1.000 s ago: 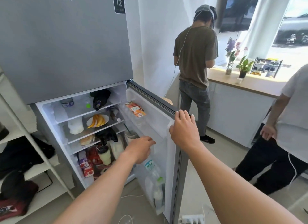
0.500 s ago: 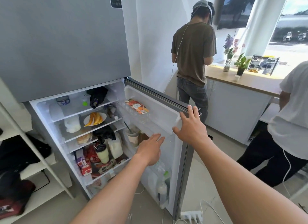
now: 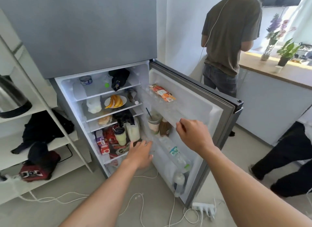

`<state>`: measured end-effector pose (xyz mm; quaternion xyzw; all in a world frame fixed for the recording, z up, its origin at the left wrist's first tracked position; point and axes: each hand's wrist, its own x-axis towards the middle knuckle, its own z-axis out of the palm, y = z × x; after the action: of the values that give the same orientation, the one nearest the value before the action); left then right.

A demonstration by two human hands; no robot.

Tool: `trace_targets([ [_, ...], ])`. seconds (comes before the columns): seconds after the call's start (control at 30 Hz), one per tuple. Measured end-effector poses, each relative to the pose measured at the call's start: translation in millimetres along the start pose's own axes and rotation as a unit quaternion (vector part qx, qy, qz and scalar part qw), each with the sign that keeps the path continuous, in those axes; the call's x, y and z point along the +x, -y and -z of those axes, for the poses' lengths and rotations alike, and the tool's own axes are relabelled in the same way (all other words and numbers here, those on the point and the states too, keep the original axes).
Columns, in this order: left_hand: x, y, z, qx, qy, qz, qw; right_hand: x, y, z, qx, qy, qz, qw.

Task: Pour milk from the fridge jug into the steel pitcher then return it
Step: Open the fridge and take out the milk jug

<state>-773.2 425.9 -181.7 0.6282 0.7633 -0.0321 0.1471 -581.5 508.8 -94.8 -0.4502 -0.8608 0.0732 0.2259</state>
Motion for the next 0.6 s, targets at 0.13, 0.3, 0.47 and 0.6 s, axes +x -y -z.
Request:
trace_targets([
  [0.13,6,23,-21,0.003,0.034,0.005,0.999,-15,16,-63,0.021,0.112,-0.003,0.994],
  [0.3,50,71,-78,-0.045,0.067,0.024,0.996,2,12,-156,0.027,0.220,-0.043,0.974],
  [0.47,96,99,-133,-0.092,0.107,0.045,0.989,33,0,-218,-0.017,0.248,-0.025,0.968],
  [0.6,129,102,-170,-0.122,0.129,0.043,0.983,45,-20,-252,-0.077,0.239,0.010,0.968],
])
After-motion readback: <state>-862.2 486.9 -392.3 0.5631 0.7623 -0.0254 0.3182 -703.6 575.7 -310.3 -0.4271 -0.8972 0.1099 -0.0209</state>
